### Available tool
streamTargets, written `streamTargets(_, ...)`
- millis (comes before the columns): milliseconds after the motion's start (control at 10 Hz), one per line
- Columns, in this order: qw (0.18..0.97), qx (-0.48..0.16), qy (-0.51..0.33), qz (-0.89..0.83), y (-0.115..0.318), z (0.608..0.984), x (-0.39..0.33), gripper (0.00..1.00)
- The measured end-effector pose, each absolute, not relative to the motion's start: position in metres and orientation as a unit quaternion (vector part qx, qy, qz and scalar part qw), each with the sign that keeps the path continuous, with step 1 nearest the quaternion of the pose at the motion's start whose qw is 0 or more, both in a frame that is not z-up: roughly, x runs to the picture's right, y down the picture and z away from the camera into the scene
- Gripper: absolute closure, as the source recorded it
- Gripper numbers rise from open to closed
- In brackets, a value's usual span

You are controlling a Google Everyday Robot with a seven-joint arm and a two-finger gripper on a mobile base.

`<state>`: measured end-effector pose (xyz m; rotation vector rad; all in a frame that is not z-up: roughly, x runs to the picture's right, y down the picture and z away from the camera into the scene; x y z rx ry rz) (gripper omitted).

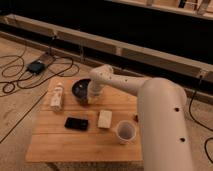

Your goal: Pick up the ceramic bowl

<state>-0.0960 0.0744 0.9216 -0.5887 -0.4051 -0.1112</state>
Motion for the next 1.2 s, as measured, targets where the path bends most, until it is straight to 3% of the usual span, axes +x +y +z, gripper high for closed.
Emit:
streamTargets(800, 0.951, -0.220, -0.194, -0.101, 0.018, 0.868, -0.095, 1.00)
streamTargets(1200, 0.951, -0.217, -0.194, -0.102, 0.016, 0.866, -0.095, 1.00)
